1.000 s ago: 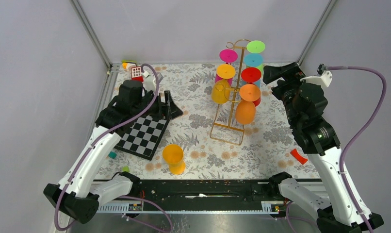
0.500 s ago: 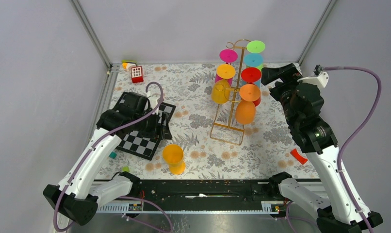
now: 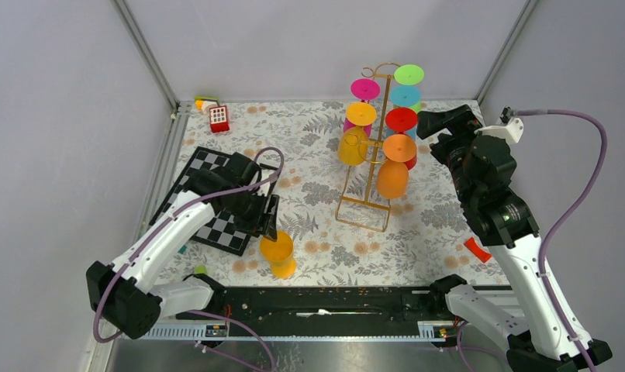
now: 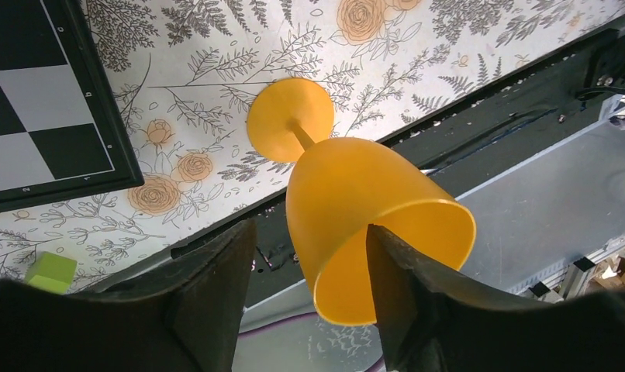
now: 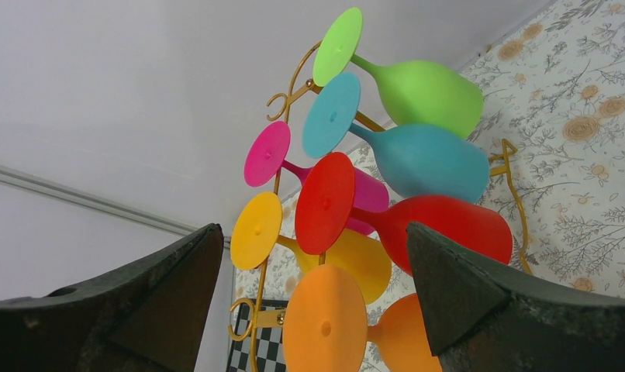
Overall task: Place the wine glass upside down on the wine glass rack
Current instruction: Pick up the wine glass at the center of the board.
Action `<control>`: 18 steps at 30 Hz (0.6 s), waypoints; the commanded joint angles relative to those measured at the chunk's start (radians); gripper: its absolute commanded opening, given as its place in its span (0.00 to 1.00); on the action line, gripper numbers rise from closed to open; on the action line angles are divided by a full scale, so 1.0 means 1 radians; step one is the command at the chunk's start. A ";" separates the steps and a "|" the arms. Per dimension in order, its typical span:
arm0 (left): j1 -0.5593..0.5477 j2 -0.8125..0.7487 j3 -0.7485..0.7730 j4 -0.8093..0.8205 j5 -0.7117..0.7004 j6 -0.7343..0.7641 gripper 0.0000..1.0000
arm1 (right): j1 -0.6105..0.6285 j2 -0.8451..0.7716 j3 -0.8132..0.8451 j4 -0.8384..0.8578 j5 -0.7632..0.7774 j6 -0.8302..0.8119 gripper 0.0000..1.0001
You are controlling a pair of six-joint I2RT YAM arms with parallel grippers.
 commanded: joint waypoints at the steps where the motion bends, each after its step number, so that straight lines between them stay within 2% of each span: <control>1: -0.033 0.048 0.033 0.004 -0.053 0.014 0.57 | -0.006 -0.009 0.008 0.024 0.019 0.005 0.94; 9: -0.096 0.112 0.053 -0.023 -0.124 0.029 0.38 | -0.006 -0.005 0.025 0.024 0.031 -0.017 0.94; 15: -0.109 0.128 0.068 -0.025 -0.143 0.031 0.12 | -0.006 0.010 0.055 0.025 0.029 -0.036 0.94; 18: -0.111 0.125 0.081 -0.028 -0.166 0.037 0.07 | -0.006 0.017 0.064 0.025 0.028 -0.043 0.94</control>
